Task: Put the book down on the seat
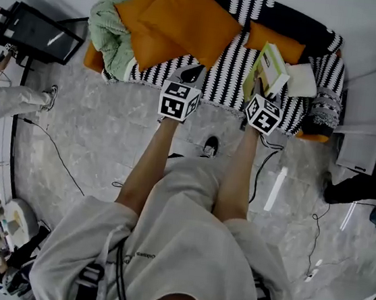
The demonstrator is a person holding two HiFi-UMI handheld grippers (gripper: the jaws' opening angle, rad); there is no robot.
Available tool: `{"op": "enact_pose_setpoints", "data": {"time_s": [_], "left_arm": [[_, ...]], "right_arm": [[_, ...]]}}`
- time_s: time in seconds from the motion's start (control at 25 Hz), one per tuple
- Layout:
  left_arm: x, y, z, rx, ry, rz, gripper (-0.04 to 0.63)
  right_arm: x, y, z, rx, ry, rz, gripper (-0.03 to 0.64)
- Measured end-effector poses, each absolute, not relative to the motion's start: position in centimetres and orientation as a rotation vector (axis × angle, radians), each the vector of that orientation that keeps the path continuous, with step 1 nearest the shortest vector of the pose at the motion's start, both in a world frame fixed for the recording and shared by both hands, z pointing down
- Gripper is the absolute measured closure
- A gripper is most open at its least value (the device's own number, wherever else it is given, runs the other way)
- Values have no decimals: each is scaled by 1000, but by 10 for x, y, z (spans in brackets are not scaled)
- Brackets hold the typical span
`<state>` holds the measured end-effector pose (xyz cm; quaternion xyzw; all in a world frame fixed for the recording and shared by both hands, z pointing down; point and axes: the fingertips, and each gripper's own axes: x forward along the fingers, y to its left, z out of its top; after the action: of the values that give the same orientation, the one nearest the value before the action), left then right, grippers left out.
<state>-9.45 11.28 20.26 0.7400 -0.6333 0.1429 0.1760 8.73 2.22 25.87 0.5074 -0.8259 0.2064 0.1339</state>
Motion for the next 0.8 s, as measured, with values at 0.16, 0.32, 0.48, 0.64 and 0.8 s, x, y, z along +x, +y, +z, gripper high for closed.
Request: {"op": "enact_pose_setpoints", "data": {"time_s": [0.16,0.32,0.48,0.64,0.8], "left_arm": [[-102,118,214,2073,-1820,515,588],[-105,121,215,2077,-1845,587,588],[-106,123,216,2058,-1845,544,588],[-106,118,220,2050,-1827,517,588],[-107,112,226,2055,-1805,502,588]], "right_arm": [[105,9,268,1523,-2377,653,495],[103,-2,261,1524,-2411,649,495],[88,2,251,1454,-2448,590,495],[84,8,261,1412,-2429,596,495],[91,10,279,1427,-2386,645,495]]}}
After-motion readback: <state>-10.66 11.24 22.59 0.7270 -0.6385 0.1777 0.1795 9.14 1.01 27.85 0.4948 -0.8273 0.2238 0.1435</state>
